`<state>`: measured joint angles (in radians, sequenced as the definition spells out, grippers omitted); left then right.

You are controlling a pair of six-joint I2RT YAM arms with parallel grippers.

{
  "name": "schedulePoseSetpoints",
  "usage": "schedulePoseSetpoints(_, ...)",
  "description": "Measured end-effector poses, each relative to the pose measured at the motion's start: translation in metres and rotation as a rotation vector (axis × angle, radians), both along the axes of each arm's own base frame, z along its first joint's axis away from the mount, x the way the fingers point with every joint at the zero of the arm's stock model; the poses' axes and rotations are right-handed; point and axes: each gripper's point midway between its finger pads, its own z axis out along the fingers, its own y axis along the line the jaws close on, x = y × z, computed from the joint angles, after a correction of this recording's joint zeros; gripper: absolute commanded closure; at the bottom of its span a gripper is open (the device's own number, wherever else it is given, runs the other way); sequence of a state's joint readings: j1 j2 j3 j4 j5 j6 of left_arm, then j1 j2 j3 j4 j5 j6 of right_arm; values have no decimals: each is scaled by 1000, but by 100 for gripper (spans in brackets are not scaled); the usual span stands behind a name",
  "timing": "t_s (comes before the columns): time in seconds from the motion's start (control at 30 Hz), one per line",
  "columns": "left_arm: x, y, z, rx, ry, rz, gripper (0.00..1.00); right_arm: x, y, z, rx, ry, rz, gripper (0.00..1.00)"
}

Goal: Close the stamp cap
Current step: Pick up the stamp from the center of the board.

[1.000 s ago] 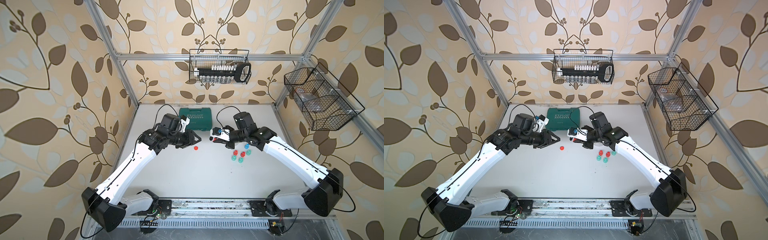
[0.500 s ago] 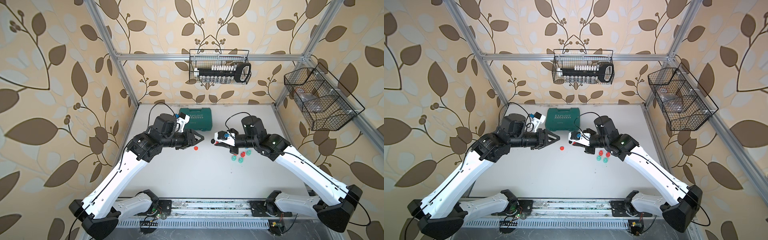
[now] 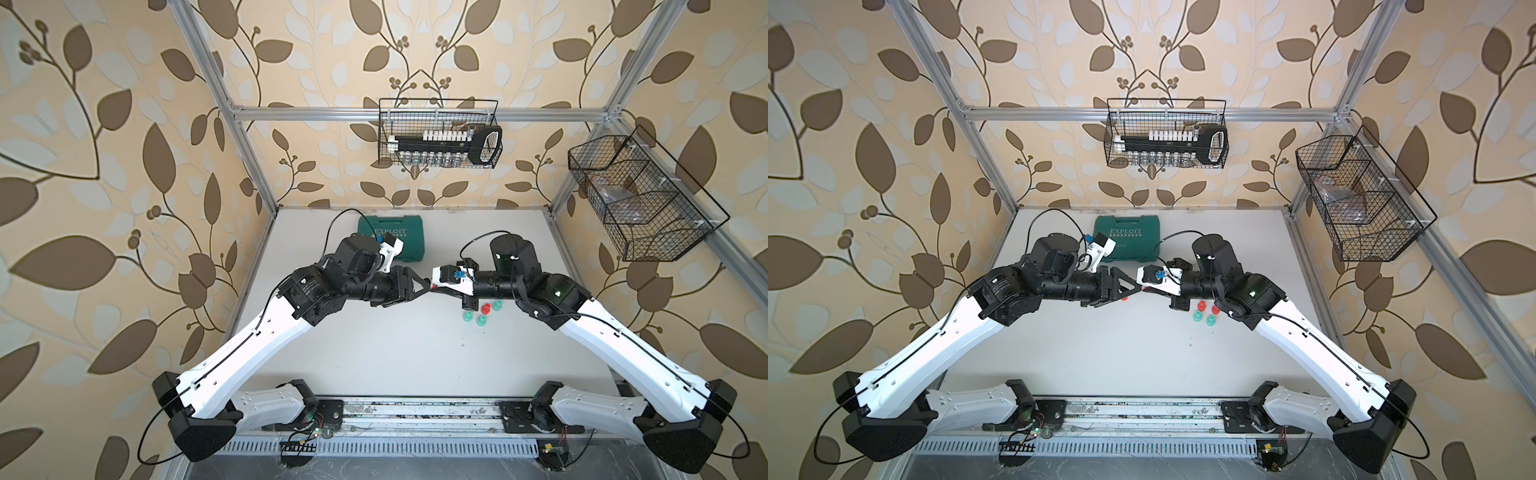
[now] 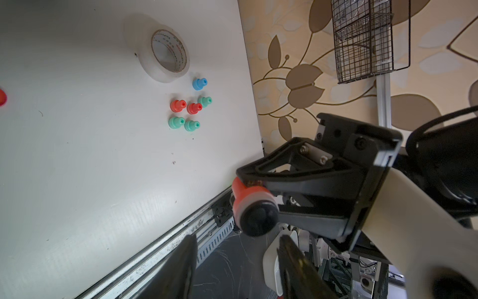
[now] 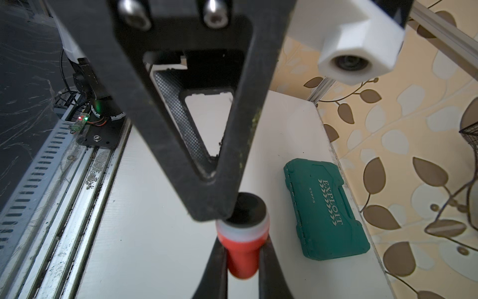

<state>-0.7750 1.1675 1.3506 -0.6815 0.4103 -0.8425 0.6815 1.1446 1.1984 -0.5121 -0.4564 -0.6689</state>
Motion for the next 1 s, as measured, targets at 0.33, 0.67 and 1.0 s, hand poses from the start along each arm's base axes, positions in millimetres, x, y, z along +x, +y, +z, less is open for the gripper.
schedulePoseSetpoints(0.33,7,-6,3,-2,-1,42,51,-4,3,0,-1,0,15,91)
schedulePoseSetpoints(0.67,13,-7,-2,11,14,73,61,-5,3,-5,-7,7,15,91)
schedulePoseSetpoints(1.0,14,-12,-1,-1,18,73,77,-4,2,-4,-10,2,7,91)
